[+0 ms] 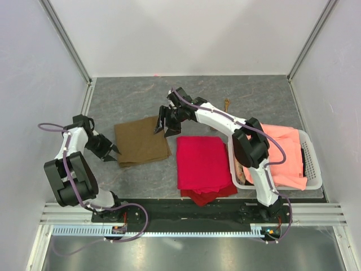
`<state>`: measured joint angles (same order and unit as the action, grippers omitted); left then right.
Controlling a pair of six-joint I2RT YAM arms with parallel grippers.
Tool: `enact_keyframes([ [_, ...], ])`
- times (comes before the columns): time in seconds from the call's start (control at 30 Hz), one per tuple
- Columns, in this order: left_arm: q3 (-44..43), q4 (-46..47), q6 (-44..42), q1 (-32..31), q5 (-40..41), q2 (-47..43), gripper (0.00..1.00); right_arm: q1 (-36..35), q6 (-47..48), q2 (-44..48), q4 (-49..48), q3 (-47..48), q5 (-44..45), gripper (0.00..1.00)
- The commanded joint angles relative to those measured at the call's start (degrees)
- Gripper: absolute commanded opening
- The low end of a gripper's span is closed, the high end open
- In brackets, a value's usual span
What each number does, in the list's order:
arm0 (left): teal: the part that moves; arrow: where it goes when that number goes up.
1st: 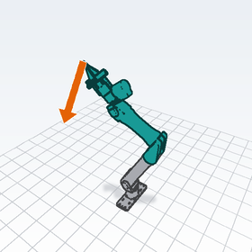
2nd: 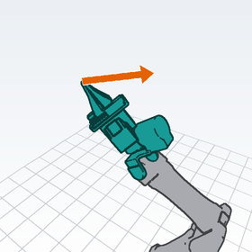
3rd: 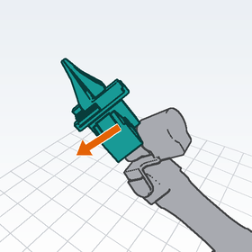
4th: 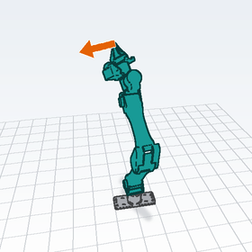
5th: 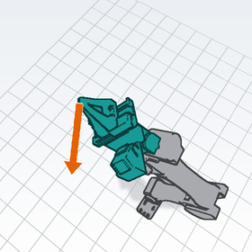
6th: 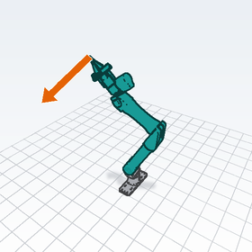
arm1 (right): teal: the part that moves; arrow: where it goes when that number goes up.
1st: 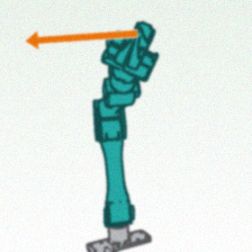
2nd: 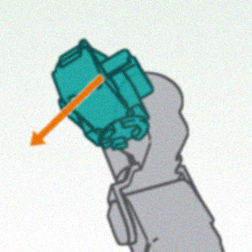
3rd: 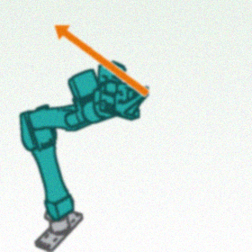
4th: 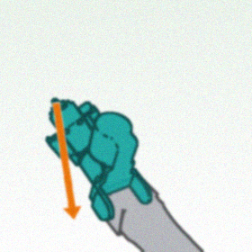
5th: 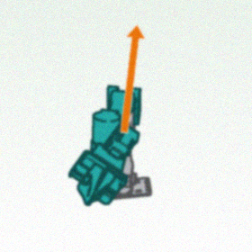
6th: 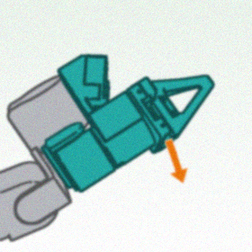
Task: Fold the napkin into a case and place the utensils inside
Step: Smooth out the square-folded napkin at the center of the board.
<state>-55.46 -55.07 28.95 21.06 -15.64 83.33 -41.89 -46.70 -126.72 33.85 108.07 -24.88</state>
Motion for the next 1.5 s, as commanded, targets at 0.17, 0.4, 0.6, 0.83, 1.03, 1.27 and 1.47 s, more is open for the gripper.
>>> enact_keyframes([
  [0.17, 1.5, 4.2, 1.5, 1.9, -6.7, 2.2, 0.43, -0.6, -10.2, 7.4, -5.2, -15.9, 2.0, 0.49],
  [0.4, 2.0, 4.4, 1.1, 2.8, -6.9, 1.0, 0.4, -0.6, -13.4, 6.8, -9.9, -20.4, -0.3, 0.41],
  [0.6, 2.9, 5.0, 1.4, 2.8, -7.8, 0.5, 0.39, -0.6, -17.7, 6.4, -14.2, -24.1, -1.4, 0.43],
  [0.83, 2.8, 5.1, 1.2, 2.8, -7.8, 0.8, 0.38, -1.2, -19.5, 7.9, -14.7, -27.3, 0.0, 0.43],
  [1.03, 2.8, 5.1, 1.1, 2.9, -7.8, 0.9, 0.38, -1.6, -21.5, 7.0, -16.2, -28.0, -0.9, 0.43],
  [1.27, 2.7, 5.1, 1.0, 2.9, -8.0, 1.0, 0.37, -1.7, -23.8, 7.4, -16.7, -28.4, -0.4, 0.33],
  [1.47, 2.6, 5.3, 1.2, 2.9, -8.2, 1.1, 0.37, -1.4, -25.5, 7.4, -17.3, -29.4, -0.5, 0.32],
])
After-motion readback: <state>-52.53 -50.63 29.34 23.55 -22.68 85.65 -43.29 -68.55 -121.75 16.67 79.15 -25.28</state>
